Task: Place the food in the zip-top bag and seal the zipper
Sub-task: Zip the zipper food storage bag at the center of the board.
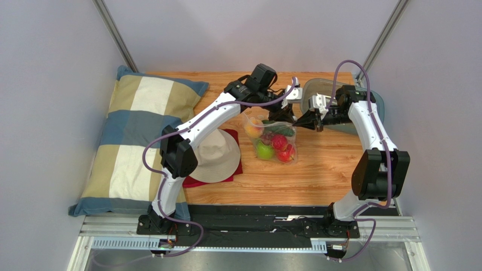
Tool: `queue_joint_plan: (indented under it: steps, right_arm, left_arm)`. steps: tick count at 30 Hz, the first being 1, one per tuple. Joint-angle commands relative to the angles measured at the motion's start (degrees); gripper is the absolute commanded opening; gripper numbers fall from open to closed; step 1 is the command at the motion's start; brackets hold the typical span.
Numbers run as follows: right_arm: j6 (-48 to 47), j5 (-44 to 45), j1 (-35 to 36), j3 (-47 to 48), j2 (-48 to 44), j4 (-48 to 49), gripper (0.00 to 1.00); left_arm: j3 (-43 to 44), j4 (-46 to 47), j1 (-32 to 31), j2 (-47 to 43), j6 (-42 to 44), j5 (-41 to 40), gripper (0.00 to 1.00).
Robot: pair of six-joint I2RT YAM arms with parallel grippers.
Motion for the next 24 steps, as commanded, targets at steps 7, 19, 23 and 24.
queue_joint_plan:
  steps: [7,19,23,24]
  right_arm:
    - [-2.33,-2.18,-0.47,-0.11,-2.95,-18.04,0.00]
    - [-2.86,-1.83,-1.43,-0.72,-3.48,-18.04,0.00]
    - [-2.86,-1.82,-1.61,-0.72,-3.56,-18.04,0.00]
    - [-2.78,-1.91,-1.70,-0.63,-3.57,-18.04,0.00]
  left_arm:
    - [-1.20,-3.23,2.52,-3.67,3.96,-1.47,0.20]
    - [-3.22,-5.26,4.19,-5.17,6.16,-2.18,0.18]
    - [-3.22,-5.34,4.28,-5.17,6.24,-2.61,0.17]
    - [-3.39,-5.52,4.45,-5.17,6.42,-2.79,0.17]
